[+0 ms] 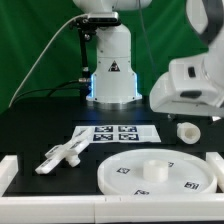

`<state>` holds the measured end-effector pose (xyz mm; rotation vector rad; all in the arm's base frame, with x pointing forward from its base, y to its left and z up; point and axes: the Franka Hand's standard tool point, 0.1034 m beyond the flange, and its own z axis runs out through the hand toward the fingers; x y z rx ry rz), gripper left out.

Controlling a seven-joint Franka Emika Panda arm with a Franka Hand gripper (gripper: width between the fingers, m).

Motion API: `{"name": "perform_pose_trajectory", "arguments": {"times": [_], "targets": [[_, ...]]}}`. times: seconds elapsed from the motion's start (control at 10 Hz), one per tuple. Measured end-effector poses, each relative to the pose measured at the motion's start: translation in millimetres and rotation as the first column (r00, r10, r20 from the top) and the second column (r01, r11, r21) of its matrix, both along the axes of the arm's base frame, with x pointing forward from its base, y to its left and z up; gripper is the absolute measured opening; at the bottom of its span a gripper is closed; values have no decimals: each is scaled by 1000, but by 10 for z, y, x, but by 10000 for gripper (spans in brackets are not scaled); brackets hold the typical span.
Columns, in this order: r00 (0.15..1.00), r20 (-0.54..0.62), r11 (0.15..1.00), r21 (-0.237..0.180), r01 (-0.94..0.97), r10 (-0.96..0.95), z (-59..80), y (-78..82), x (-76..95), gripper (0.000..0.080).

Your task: Assemble round table

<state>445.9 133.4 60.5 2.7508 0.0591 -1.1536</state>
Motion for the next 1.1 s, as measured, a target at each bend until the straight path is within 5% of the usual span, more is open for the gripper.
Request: {"name": "perform_pose_trajectory", "arguments": {"times": [0.4, 0.6, 1.0, 1.1], "targets": [[1000, 17, 1000, 6, -18, 18, -90, 84, 55, 649], [1000, 3, 1000, 4, -25, 25, -177, 190, -109, 649], [1000, -5, 1000, 0, -21, 21, -203, 167, -141, 649], [1000, -28, 999, -34, 12, -13, -244, 161, -227, 649]]}}
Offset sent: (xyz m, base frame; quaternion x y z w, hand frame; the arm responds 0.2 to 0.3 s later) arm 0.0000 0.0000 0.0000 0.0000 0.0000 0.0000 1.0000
